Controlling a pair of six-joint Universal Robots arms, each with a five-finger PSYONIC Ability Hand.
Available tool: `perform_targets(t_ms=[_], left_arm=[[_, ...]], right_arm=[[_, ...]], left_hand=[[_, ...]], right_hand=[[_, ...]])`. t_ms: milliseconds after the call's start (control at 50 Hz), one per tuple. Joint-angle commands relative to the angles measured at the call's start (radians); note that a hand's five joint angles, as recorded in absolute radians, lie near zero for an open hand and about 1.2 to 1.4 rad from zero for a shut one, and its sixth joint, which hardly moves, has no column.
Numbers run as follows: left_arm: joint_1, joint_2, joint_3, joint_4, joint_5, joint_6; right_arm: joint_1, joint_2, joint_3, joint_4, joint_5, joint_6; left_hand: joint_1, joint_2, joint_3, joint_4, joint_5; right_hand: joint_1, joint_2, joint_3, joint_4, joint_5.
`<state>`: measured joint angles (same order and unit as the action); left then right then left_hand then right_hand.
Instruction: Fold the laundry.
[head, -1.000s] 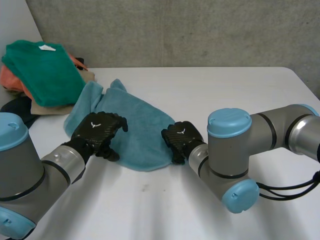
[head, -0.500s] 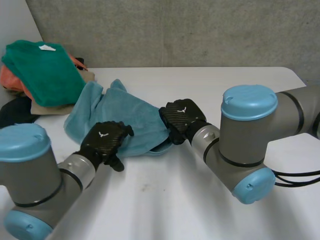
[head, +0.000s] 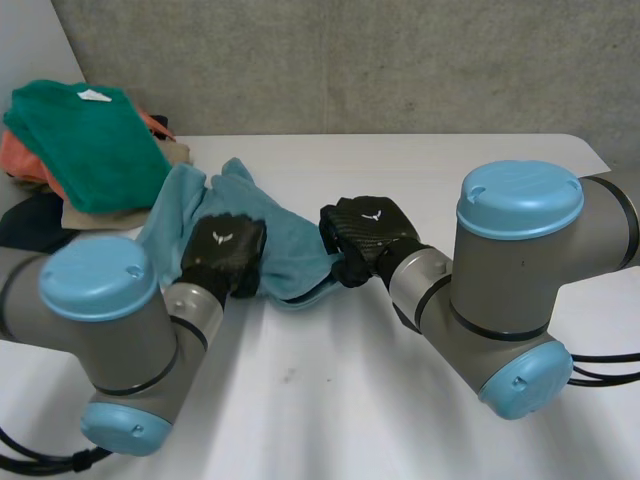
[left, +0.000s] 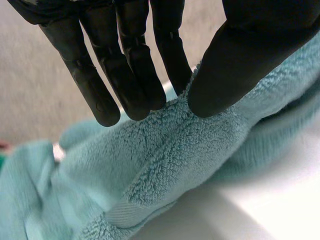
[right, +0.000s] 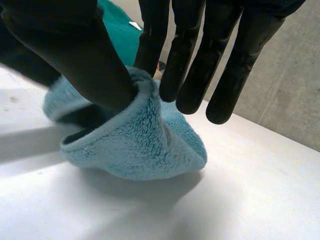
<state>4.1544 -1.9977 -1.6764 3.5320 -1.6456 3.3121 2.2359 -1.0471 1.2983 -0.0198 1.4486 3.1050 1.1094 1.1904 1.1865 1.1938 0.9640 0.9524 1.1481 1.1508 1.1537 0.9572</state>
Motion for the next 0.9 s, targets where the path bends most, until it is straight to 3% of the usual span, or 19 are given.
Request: perform_targets(t_ms=[20, 100, 160, 260, 480, 660, 900], left_arm=[[-0.026, 0.207, 0.010, -0.034, 0.050, 0.030], [-0.025, 0.260, 0.041, -0.070, 0.066, 0.067], [-0.025, 0.273, 0.070, -0.094, 0.066, 0.087], [-0.029, 0.287, 0.110, -0.140, 0.061, 0.121], [-0.063, 0.346, 0.110, -0.150, 0.052, 0.122], [-0.086, 0.356, 0.098, -0.150, 0.047, 0.122], [-0.089, 0.343, 0.090, -0.147, 0.013, 0.126]], right_arm=[[-0.030, -0.002, 0.006, 0.015, 0.006, 0.041], [-0.038, -0.001, 0.018, 0.041, 0.003, 0.142], [-0.055, -0.002, 0.027, 0.061, -0.001, 0.211], [-0.117, -0.013, 0.093, 0.077, -0.013, 0.395], [-0.114, 0.012, 0.173, 0.061, -0.060, 0.535], [-0.052, 0.130, 0.015, 0.054, -0.071, 0.794], [0.034, 0.203, -0.108, 0.046, -0.073, 0.896]], left_hand=[[0.287, 0.206, 0.210, 0.202, 0.258], [0.287, 0.206, 0.210, 0.202, 0.258], [0.287, 0.206, 0.210, 0.202, 0.258], [0.287, 0.206, 0.210, 0.202, 0.258], [0.287, 0.206, 0.210, 0.202, 0.258], [0.287, 0.206, 0.210, 0.202, 0.258], [0.287, 0.206, 0.210, 0.202, 0.258]], right_hand=[[-0.390, -0.585, -0.588, -0.591, -0.569], [-0.693, -0.889, -0.892, -0.895, -0.873], [-0.776, -0.972, -0.975, -0.978, -0.955], [-0.778, -0.974, -0.976, -0.979, -0.957], [-0.778, -0.974, -0.976, -0.979, -0.957], [-0.778, -0.974, -0.976, -0.979, -0.957], [-0.736, -0.931, -0.934, -0.937, -0.915]])
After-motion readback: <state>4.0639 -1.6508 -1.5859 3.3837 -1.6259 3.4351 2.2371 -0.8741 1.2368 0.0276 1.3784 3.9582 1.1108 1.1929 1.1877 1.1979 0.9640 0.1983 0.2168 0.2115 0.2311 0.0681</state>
